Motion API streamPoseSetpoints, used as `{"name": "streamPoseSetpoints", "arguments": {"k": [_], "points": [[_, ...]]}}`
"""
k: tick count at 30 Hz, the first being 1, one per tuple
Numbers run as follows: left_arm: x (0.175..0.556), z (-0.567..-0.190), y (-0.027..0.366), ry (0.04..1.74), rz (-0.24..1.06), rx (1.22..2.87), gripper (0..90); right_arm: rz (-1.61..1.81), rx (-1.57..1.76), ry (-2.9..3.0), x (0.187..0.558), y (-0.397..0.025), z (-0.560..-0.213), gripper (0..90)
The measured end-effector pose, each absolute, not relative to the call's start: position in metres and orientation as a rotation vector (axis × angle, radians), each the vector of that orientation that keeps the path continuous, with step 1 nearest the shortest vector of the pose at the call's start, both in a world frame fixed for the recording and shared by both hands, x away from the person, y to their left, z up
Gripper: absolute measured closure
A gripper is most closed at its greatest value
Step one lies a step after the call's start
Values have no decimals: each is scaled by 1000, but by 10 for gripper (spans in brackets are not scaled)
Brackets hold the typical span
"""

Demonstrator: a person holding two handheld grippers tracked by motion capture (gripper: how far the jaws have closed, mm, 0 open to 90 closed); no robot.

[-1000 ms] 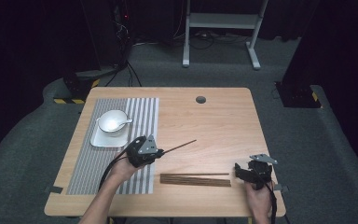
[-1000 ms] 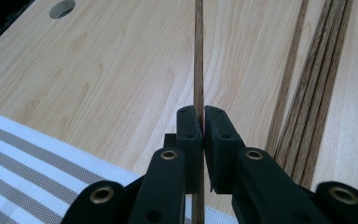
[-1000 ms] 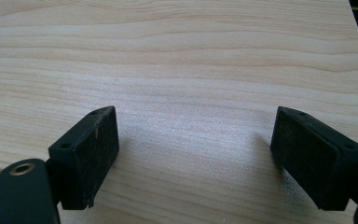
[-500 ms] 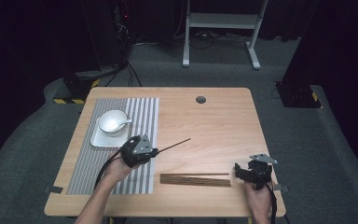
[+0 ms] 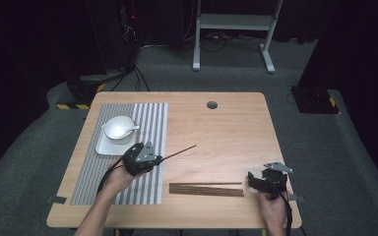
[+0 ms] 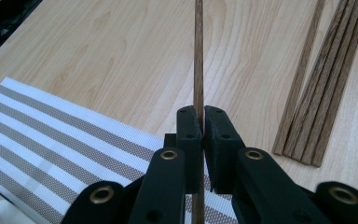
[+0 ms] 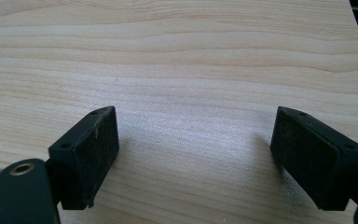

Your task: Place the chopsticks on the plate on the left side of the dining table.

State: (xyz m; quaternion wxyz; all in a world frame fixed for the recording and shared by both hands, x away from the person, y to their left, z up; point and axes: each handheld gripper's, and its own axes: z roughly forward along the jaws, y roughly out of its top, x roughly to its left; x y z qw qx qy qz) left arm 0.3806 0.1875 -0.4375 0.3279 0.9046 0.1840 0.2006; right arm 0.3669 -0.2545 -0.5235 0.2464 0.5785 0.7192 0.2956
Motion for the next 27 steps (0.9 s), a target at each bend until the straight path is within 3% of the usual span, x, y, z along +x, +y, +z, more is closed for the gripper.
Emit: {"name": "streamPoseSetpoints", "arguments": {"k": [27], "points": [[378,-435,226,584,602,2392,848,807,1575,1964,367,-254,-524,147]]}}
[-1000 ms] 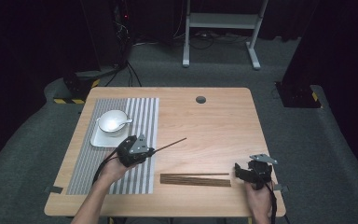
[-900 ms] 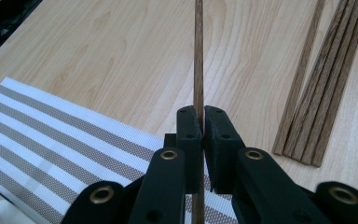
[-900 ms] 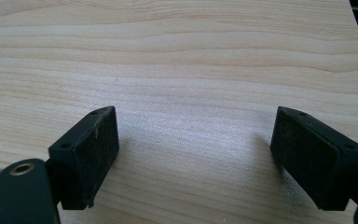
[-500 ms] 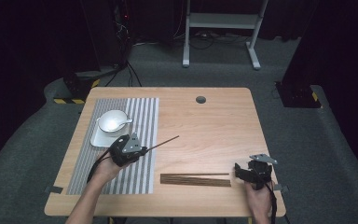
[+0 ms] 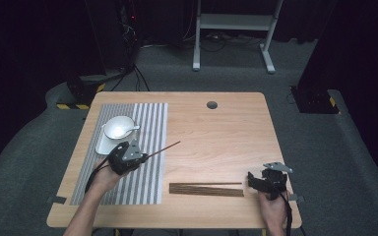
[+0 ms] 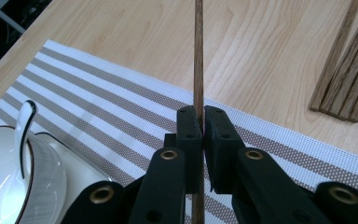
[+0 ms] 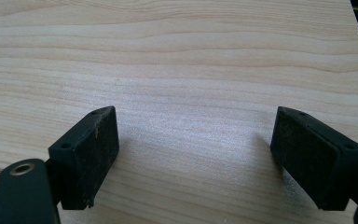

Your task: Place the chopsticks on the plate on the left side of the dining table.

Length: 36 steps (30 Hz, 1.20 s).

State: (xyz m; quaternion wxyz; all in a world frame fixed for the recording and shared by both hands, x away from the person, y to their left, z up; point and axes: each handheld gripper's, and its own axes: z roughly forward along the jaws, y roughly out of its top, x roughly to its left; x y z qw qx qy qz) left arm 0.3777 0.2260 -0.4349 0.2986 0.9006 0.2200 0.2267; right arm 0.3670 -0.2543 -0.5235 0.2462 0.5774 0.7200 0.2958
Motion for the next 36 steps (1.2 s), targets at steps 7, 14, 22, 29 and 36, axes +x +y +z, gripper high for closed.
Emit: {"name": "streamPoseSetpoints", "arguments": {"k": [7,14,22,29,36], "points": [[379,-438,238,632,601,2381,848,806,1575,1964,367,-254,-524,147],[379,-440,246,658,614,2381,848,805,1575,1964,367,-254,-524,147],[381,-442,255,692,628,2392,848,806,1575,1964,367,-254,-524,147],[384,-443,259,714,632,2395,848,806,1575,1964,367,-254,-524,147],[386,-446,265,742,638,2392,848,806,1575,1965,367,-254,-524,147]]}}
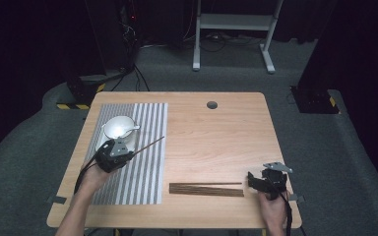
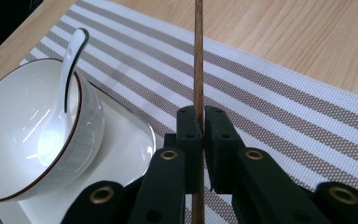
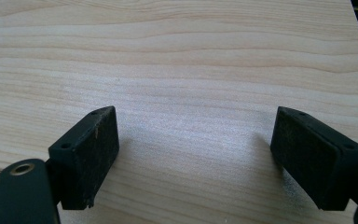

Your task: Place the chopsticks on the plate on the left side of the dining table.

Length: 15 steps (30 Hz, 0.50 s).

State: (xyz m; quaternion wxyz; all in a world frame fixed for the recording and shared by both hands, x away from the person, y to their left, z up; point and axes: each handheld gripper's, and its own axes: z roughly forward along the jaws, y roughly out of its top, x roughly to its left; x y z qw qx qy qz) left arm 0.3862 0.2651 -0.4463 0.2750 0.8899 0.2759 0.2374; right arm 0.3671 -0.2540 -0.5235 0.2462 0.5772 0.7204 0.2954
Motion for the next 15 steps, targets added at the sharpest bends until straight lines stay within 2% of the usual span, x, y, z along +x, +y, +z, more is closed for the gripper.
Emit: {"name": "streamPoseSetpoints", "arguments": {"k": [15], "points": [[390,-453,277,804,702,2428,848,806,1575,1965,367,-254,-524,147]]}}
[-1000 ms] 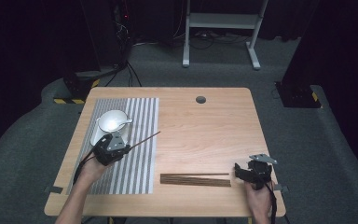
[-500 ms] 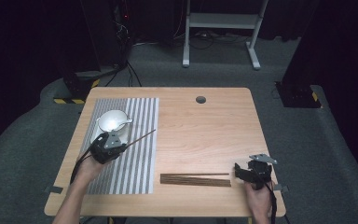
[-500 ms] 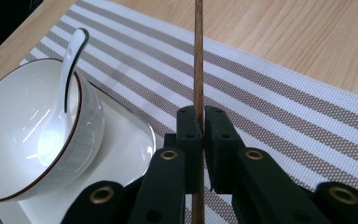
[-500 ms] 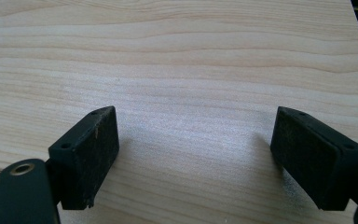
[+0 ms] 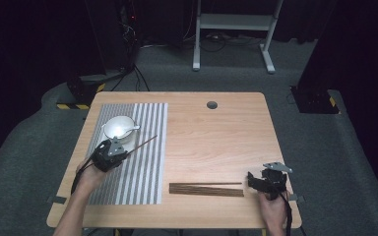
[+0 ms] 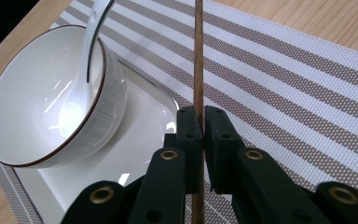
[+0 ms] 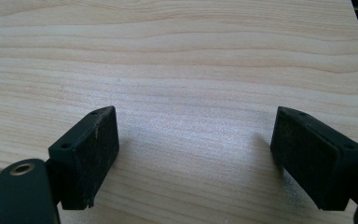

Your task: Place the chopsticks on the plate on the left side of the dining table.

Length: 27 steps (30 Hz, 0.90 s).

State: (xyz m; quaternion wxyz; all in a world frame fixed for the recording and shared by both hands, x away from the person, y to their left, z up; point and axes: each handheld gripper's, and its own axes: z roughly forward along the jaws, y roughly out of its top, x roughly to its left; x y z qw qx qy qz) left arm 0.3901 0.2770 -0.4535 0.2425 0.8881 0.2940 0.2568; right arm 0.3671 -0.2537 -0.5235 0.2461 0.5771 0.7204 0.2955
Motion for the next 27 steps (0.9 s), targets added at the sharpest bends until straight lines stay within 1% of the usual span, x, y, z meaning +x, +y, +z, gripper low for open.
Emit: {"name": "streamPoseSetpoints", "arguments": {"k": [15,27], "points": [[400,-456,287,861,771,2448,847,806,1575,1965,367,-254,-524,147],[407,-462,291,895,796,2460,848,806,1574,1965,367,-254,-524,147]]}}
